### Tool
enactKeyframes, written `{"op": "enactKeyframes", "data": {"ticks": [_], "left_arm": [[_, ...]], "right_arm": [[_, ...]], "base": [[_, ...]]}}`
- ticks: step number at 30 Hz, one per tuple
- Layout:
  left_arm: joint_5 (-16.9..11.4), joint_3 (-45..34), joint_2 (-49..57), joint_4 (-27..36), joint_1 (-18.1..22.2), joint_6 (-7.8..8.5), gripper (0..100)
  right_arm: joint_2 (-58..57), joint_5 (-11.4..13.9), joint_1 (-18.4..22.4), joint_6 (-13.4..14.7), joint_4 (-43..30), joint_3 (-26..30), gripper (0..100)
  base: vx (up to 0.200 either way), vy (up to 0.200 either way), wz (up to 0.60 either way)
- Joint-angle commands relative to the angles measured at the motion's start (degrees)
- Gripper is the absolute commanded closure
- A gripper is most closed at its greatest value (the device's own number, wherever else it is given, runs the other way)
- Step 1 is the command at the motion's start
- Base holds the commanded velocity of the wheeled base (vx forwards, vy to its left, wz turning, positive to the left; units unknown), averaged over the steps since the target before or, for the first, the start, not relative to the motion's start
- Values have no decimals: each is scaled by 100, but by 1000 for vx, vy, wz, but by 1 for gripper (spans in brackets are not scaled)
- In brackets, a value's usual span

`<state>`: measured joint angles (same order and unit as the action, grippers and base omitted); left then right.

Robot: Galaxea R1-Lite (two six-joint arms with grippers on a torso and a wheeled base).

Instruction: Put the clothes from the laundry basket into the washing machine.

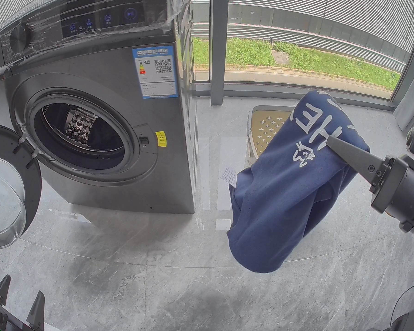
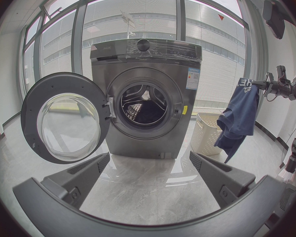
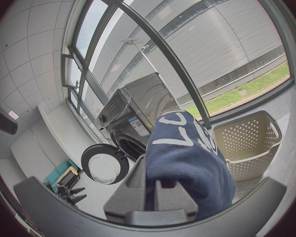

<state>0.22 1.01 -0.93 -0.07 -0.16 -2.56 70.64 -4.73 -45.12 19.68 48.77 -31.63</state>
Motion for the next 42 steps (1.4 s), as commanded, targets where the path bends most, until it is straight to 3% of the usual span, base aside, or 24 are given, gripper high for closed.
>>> {"op": "enactKeyframes", "data": {"ticks": [1, 7, 22, 28, 37, 42], "left_arm": [[4, -92, 40, -1, -2, -8, 0], [4, -92, 40, -1, -2, -8, 0], [4, -92, 40, -1, -2, -8, 0], [4, -92, 40, -1, -2, -16, 0], [4, -92, 40, -1, -2, -16, 0], [4, -92, 40, -1, -2, -16, 0]], "right_arm": [[11, -2, -15, 1, 0, 8, 100], [11, -2, -15, 1, 0, 26, 100], [11, -2, -15, 1, 0, 43, 100], [11, -2, -6, 1, 0, 78, 100], [11, 7, -15, 1, 0, 78, 100], [11, 7, -6, 1, 0, 78, 100]], "base": [[0, 200, 0], [0, 200, 0], [0, 0, 0], [-200, 0, 0], [0, 0, 0], [0, 200, 0]]}}
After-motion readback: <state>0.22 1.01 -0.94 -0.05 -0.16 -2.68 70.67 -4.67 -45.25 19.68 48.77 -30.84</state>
